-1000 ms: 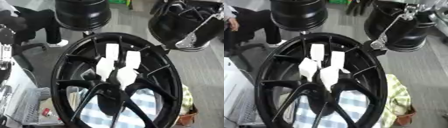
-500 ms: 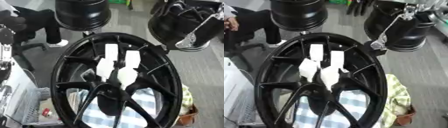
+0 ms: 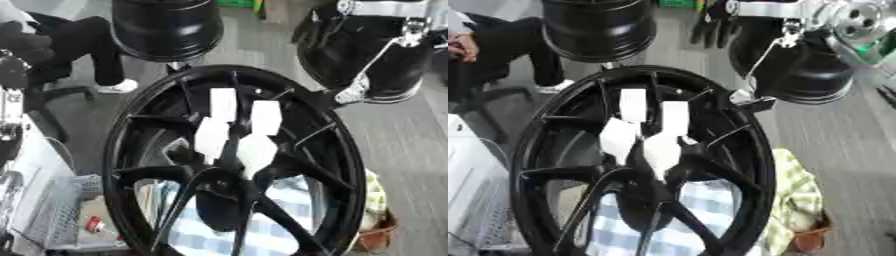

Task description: Pull the pin out of the wheel hub.

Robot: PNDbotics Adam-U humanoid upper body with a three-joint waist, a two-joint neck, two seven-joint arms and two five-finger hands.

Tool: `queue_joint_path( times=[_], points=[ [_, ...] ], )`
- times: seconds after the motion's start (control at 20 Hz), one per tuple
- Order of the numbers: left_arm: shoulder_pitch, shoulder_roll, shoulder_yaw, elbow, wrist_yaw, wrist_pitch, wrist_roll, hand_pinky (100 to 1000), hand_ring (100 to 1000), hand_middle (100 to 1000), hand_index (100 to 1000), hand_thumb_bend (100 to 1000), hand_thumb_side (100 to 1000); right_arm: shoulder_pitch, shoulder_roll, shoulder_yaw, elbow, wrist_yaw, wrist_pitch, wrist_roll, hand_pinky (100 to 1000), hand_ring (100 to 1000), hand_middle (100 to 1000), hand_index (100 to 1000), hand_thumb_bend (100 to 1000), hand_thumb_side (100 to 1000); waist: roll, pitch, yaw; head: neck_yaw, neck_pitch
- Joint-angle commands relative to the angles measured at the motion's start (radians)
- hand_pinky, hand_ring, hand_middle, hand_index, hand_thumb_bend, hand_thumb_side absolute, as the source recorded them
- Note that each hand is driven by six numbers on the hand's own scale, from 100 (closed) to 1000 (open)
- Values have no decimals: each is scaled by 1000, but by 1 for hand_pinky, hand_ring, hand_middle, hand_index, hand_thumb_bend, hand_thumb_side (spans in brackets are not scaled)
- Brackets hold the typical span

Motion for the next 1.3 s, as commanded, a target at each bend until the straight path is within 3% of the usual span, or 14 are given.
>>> queue_joint_path(
  times=[0.05, 0.8, 1.3],
  points=[
    [-7, 15, 3, -16, -3, -1, -4, 784, 773, 654, 819, 163, 559, -32, 13, 15, 36, 6, 28, 18, 809, 728, 685, 809, 574, 128, 3, -17, 2, -4, -7],
    [-6, 17, 0, -16, 0, 2, -11, 785, 773, 655, 819, 160, 562, -117, 103, 102, 123, 25, 120, 101, 811, 747, 708, 815, 591, 150, -3, -18, 2, 0, -2],
    [-5, 12, 0, -16, 0, 4, -13, 786, 773, 656, 819, 157, 566, -114, 140, 123, 153, 21, 173, 85, 803, 732, 672, 782, 582, 127, -4, -15, 5, -2, -5]
  ],
)
